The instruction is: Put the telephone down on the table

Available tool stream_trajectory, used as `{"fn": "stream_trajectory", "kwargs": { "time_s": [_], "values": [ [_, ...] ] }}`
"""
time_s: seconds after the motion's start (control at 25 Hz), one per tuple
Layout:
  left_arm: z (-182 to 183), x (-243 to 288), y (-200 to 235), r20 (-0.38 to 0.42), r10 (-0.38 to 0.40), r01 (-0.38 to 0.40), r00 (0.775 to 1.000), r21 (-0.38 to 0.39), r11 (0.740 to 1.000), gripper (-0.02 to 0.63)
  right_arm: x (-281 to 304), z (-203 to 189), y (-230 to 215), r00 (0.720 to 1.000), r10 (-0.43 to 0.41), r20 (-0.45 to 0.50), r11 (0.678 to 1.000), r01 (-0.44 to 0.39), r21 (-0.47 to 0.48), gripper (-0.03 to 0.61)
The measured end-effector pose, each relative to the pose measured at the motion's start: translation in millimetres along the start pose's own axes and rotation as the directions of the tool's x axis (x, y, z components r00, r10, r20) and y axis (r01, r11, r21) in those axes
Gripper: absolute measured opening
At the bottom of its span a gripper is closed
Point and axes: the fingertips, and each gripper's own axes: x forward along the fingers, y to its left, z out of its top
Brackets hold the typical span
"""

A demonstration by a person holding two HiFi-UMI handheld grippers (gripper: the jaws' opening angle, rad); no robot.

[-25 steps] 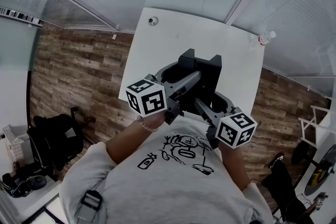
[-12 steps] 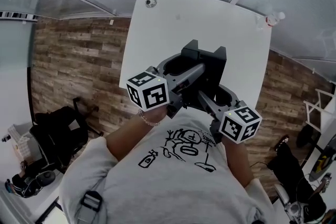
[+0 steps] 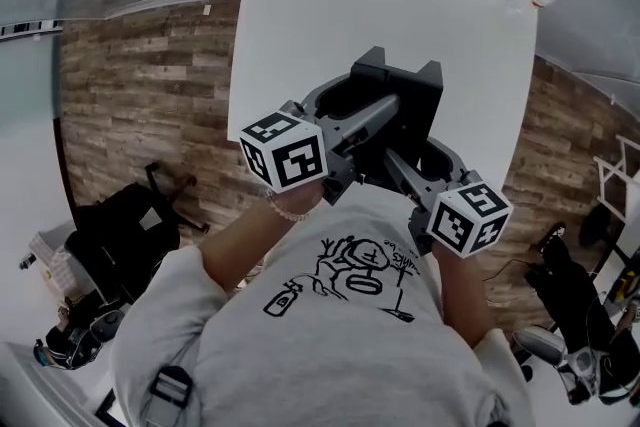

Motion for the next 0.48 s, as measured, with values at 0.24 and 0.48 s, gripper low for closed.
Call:
{"fn": "stream_trajectory", "kwargs": {
  "time_s": [0.24,0.48],
  "values": [
    [-5.7,5.5,23.3,-0.011,-0.002,0.002,1.000,-0.014,1.000,0.299,18.3,-6.5,-12.2,1.000,-0.010,-0.009,1.000,0.011,0.009,0.224],
    [-13.0,14.7,41.8,-0.024,-0.007,0.007,1.000,-0.024,1.000,0.301,31.2,-12.4,-27.2,1.000,-0.023,-0.020,1.000,0.024,0.014,0.224]
  ]
}}
